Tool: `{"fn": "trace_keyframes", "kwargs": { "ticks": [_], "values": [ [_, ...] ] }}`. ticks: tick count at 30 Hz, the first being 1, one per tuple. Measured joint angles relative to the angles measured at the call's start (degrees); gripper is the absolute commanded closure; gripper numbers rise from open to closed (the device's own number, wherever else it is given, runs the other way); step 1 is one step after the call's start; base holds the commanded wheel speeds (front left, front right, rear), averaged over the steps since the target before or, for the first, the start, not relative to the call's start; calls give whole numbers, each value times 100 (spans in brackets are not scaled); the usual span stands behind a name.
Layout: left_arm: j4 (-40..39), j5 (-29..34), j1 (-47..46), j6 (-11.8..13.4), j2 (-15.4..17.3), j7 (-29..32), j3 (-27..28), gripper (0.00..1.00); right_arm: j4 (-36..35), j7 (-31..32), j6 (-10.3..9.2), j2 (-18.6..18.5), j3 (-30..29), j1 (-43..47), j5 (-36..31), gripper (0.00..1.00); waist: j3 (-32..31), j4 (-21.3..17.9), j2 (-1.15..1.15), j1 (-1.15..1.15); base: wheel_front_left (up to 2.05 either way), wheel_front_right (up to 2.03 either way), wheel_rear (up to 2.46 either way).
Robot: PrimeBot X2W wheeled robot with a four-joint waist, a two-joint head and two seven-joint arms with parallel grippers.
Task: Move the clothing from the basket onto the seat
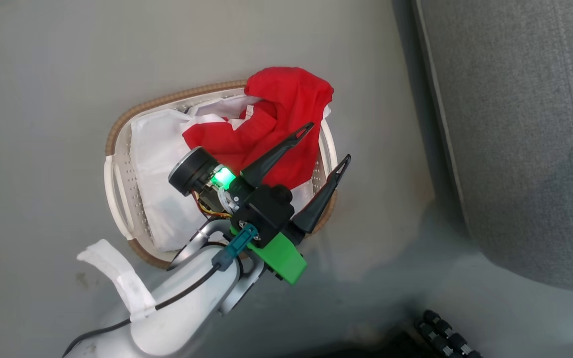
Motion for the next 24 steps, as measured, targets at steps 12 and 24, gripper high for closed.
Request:
{"fn": "trace_keyframes", "kwargs": {
  "ticks": [12, 24],
  "values": [
    [36, -172, 10, 105, 131, -91, 165, 0, 182, -302, 0, 703, -334, 392, -56, 0, 9, -230, 0, 0, 0, 0, 0],
    [539, -624, 208, 223, 12, -422, 627, 0, -722, -305, 0, 848, 441, 1180, 492, 0, -761, -260, 0, 0, 0, 0, 0]
  ]
}}
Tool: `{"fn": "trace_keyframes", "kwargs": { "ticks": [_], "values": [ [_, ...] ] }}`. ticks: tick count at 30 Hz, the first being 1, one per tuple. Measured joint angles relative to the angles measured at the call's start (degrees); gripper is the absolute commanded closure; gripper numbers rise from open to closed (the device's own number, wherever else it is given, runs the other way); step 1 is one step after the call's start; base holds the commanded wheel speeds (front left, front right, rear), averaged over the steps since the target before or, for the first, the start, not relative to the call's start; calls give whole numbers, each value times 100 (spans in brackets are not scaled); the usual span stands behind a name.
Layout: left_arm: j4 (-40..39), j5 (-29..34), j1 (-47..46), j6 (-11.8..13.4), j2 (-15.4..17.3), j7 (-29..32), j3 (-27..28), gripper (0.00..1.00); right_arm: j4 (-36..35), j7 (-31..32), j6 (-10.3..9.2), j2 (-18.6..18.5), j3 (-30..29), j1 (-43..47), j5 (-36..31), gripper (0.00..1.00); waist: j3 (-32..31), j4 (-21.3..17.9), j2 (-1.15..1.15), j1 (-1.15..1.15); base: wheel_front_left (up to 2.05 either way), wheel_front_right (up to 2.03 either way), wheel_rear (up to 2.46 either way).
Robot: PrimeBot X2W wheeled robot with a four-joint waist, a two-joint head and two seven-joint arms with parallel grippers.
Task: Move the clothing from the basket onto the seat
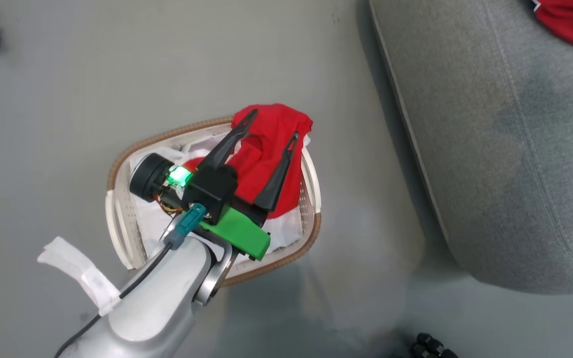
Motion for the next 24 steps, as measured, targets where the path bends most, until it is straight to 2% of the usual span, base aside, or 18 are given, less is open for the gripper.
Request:
{"fn": "trace_keyframes", "kwargs": {
  "ticks": [6, 11, 21, 24],
  "values": [
    [165, -275, 429, 148, -114, -67, 664, 0, -311, -7, 0, 43, 656, 175, 324, 0, -631, 149, 0, 0, 0, 0, 0],
    [70, -282, 978, 197, -131, -82, 1290, 0, -508, -7, 0, 215, 954, 542, 570, 0, -1084, 319, 0, 0, 0, 0, 0],
    [-78, -87, 2324, 163, -307, -85, 2619, 0, -1226, -7, 0, 865, 1260, 1875, 987, 0, -1907, 758, 0, -1, 0, 0, 0],
    [-93, 3, 2738, 82, -415, -88, 2927, 0, -1441, -7, 0, 1078, 1377, 2351, 994, 0, -2112, 878, 0, 0, 0, 0, 0]
  ]
}}
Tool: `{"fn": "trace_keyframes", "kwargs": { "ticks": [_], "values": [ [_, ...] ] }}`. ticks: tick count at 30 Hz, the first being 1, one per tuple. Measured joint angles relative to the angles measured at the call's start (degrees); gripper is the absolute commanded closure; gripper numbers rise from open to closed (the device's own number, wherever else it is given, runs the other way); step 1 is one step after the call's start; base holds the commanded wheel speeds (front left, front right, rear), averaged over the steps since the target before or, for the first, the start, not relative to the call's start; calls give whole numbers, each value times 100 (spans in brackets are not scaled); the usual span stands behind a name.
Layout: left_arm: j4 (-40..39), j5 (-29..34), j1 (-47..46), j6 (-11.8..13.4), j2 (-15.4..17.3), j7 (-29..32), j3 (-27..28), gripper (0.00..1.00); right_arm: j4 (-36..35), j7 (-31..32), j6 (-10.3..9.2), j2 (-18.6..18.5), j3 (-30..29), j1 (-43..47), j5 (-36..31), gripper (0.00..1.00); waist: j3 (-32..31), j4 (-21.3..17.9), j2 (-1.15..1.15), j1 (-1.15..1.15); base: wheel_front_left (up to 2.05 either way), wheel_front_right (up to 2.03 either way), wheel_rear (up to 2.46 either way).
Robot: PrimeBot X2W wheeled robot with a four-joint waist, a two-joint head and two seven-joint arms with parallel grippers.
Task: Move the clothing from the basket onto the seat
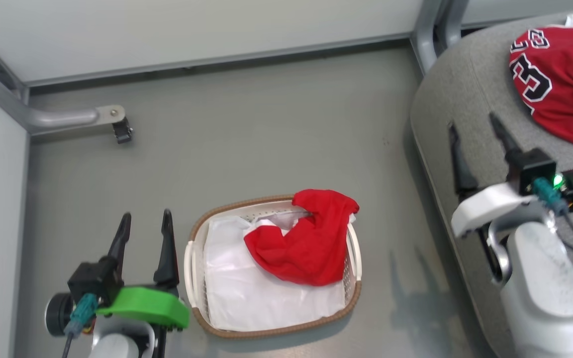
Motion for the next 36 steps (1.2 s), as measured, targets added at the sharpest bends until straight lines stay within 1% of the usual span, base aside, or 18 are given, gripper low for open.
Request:
{"fn": "trace_keyframes", "kwargs": {
  "ticks": [6, 9, 13, 15, 19, 26, 36],
  "values": [
    [-8, 238, 524, -186, -225, 1, 419, 0, -534, 0, 0, 252, 34, 795, -104, 0, -313, 195, 0, 0, 0, 0, 0],
    [9, 315, 686, -286, -321, 1, 552, 0, -720, 0, 0, 316, 88, 1189, -73, 0, -452, 267, 0, 0, 0, 0, 0],
    [38, 400, 810, -420, -444, 0, 735, 0, -900, 0, 0, 321, 243, 1628, 358, 0, -637, 340, 0, 0, 0, 0, 0],
    [35, 437, 868, -443, -483, 1, 817, 0, -923, 0, 0, 325, 305, 1767, 563, 0, -715, 362, 0, 0, 0, 0, 0],
    [19, 560, 967, -516, -580, 1, 886, 0, -911, 0, 0, 325, 411, 1914, 682, 0, -839, 372, 0, 0, 0, 0, 0],
    [19, 633, 1104, -613, -642, 1, 1059, 0, -803, 0, 0, 324, 523, 1970, 739, 0, -927, 314, 0, 0, 0, 0, 0],
    [81, 702, 1128, -676, -708, 1, 1150, 0, -734, 0, 0, 325, 565, 1989, 765, 0, -970, 294, 0, 0, 0, 0, 0]
  ]
}}
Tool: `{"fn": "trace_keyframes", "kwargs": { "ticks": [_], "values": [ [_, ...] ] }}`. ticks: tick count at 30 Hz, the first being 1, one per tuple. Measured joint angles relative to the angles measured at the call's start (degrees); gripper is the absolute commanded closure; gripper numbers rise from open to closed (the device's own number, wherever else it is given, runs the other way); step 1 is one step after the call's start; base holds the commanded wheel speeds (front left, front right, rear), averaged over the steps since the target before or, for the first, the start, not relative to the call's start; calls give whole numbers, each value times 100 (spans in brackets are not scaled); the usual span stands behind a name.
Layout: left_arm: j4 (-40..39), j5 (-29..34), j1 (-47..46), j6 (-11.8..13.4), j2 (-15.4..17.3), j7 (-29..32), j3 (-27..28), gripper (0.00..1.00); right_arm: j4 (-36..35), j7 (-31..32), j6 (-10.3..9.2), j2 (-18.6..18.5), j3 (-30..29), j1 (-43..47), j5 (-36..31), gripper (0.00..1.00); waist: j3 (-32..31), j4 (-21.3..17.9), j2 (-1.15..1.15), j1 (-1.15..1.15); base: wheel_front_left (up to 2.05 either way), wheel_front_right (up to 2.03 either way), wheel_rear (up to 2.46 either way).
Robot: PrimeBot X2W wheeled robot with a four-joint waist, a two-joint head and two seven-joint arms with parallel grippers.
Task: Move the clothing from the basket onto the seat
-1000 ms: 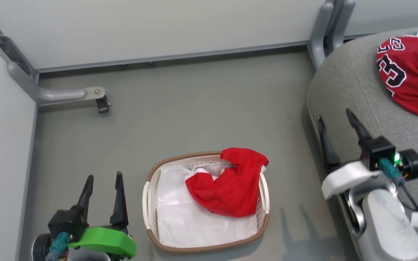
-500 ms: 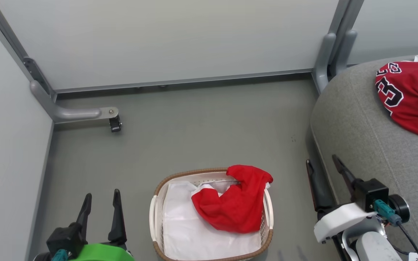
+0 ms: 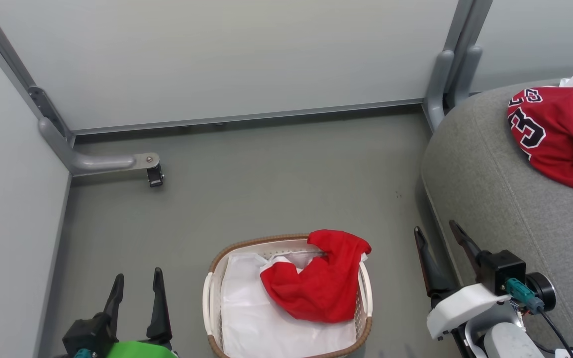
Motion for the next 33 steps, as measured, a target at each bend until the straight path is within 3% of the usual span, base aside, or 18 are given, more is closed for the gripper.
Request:
{"fn": "trace_keyframes", "kwargs": {
  "ticks": [23, 33],
  "values": [
    [7, 155, -91, -91, -27, 0, 127, 0, -59, 0, 0, 1, -69, -47, -4, 0, 173, -51, 0, 0, 0, 0, 0],
    [437, 647, -1355, -293, 131, -1, -390, 0, -293, 0, 0, 0, -298, -466, -122, 0, 832, -185, 0, 0, 0, 0, 0]
  ]
}}
